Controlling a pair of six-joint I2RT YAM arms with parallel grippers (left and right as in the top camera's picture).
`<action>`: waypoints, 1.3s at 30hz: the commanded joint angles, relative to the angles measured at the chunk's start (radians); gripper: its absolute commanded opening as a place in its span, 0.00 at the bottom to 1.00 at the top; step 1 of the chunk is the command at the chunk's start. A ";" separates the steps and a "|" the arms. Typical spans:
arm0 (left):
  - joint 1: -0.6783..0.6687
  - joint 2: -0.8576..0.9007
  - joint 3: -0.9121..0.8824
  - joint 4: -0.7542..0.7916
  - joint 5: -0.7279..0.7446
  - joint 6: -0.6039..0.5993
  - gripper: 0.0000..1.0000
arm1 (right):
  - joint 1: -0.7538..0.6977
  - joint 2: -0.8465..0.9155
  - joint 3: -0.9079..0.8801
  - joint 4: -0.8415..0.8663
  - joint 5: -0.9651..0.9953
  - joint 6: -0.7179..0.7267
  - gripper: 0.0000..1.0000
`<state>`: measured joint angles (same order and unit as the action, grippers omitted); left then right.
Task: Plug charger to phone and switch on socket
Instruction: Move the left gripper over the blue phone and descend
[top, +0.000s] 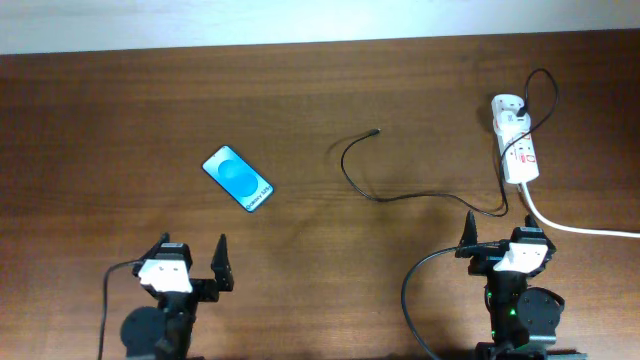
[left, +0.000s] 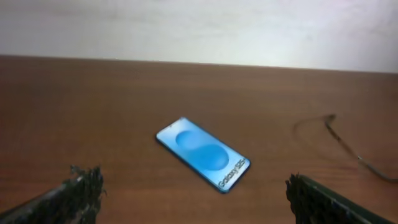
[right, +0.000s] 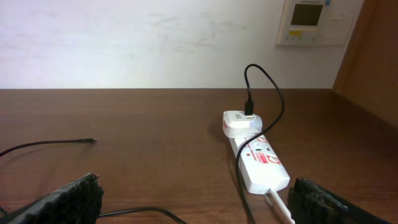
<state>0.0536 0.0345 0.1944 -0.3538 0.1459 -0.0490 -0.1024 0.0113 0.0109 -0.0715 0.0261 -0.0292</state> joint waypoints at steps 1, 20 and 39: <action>0.001 0.083 0.123 -0.037 0.016 -0.011 0.99 | -0.003 -0.006 -0.005 -0.006 0.012 0.007 0.99; 0.000 1.067 0.854 -0.347 0.214 -0.029 0.99 | -0.003 -0.006 -0.005 -0.007 0.012 0.007 0.99; -0.137 1.391 0.943 -0.433 -0.167 -0.451 0.99 | -0.003 -0.006 -0.005 -0.006 0.012 0.007 0.99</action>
<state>0.0029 1.4162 1.0374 -0.7387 0.1951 -0.3641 -0.1024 0.0120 0.0109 -0.0715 0.0265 -0.0296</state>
